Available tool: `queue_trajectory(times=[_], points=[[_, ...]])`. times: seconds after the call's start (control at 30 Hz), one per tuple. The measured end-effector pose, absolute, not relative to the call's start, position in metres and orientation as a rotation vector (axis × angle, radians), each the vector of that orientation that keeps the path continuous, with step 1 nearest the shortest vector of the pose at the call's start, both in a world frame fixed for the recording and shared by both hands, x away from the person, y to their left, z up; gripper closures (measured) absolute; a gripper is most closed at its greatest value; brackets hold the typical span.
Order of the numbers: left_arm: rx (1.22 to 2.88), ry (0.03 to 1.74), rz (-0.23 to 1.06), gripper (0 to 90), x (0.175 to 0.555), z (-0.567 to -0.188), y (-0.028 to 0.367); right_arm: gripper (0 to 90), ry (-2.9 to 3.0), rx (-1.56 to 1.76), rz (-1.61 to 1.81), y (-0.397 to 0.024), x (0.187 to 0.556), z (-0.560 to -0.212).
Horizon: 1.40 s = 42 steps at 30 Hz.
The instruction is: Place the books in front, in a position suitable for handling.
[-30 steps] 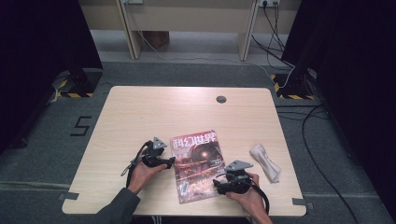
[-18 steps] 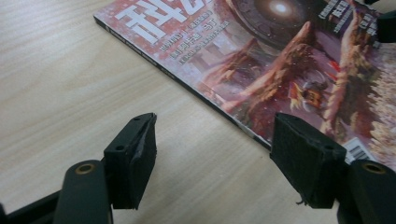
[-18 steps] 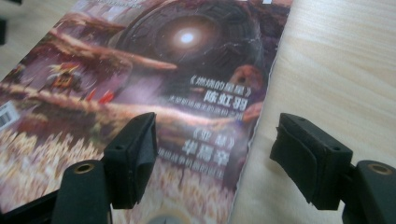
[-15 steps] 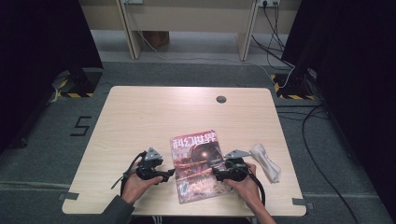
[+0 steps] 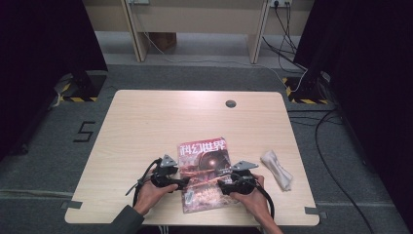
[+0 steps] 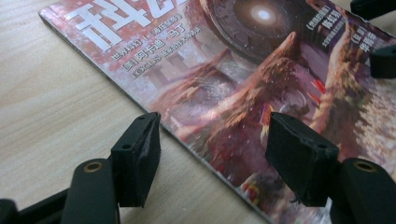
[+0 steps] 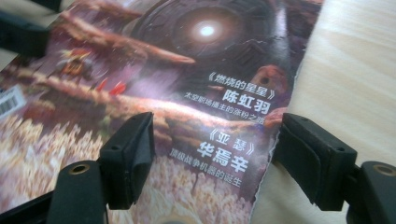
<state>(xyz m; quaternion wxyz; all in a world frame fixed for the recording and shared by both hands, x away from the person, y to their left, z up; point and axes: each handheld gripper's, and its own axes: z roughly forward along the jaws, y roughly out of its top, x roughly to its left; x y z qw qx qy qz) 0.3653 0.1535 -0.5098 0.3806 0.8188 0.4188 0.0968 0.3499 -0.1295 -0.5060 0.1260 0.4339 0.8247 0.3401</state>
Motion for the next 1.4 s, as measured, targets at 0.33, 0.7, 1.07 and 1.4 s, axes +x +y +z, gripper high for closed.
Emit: queue_trajectory(times=[0.33,0.7,1.07,1.4], points=[[2.107,1.058,0.26,33.3,0.371,-0.51,0.152,26.7,2.439,1.231,0.985,-0.123,0.333,-0.505],[2.092,1.063,0.282,30.6,0.371,-0.508,0.152,31.8,2.433,1.189,0.994,-0.126,0.329,-0.502],[2.086,1.041,0.246,24.5,0.35,-0.501,0.172,34.7,2.279,1.225,1.02,-0.166,0.342,-0.486],[2.103,1.02,0.252,21.3,0.334,-0.501,0.18,32.9,2.182,1.315,1.022,-0.201,0.349,-0.477]])
